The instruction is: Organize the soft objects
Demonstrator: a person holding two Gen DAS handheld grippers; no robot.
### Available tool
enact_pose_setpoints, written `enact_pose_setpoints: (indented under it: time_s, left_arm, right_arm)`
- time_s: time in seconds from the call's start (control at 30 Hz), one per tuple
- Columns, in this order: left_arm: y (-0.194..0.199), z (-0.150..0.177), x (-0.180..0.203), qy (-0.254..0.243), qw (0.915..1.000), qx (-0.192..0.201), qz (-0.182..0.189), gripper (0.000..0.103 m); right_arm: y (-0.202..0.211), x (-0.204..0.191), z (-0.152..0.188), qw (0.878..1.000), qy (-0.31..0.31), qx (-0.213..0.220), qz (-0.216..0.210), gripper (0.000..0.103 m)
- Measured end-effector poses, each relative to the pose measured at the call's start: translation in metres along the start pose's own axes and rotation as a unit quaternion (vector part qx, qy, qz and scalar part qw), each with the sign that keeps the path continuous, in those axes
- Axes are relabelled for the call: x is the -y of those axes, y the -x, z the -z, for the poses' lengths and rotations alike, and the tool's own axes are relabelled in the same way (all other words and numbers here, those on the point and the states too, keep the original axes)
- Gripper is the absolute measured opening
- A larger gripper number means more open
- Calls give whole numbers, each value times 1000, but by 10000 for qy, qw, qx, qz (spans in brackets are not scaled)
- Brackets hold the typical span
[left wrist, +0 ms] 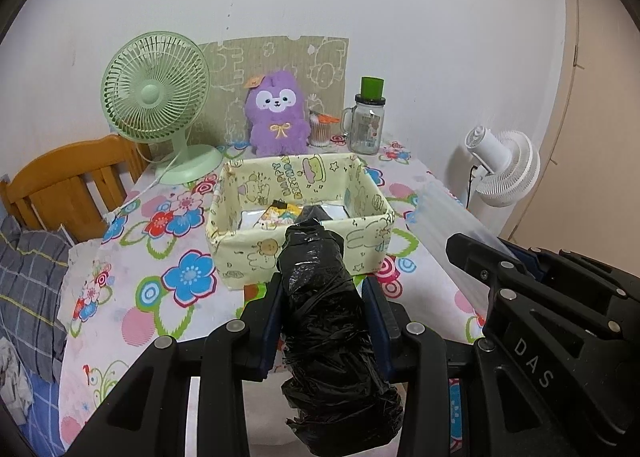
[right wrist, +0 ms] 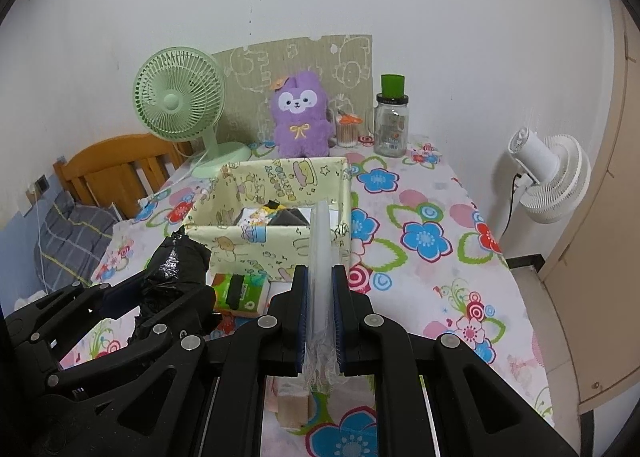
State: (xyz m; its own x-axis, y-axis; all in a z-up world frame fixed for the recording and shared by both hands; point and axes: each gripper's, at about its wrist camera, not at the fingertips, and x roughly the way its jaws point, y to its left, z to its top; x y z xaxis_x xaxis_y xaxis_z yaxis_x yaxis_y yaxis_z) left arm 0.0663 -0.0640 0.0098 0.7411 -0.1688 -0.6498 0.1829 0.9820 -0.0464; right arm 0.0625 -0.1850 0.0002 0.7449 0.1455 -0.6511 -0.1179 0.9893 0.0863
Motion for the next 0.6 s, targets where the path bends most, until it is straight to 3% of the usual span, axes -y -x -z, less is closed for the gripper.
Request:
enact_pose_setpoints:
  time_s: [0.6]
  left_arm:
    - [-24, -33, -9, -39, 10000, 36, -38, 39]
  right_arm:
    - [-24, 3, -33, 10000, -9, 61, -23, 14]
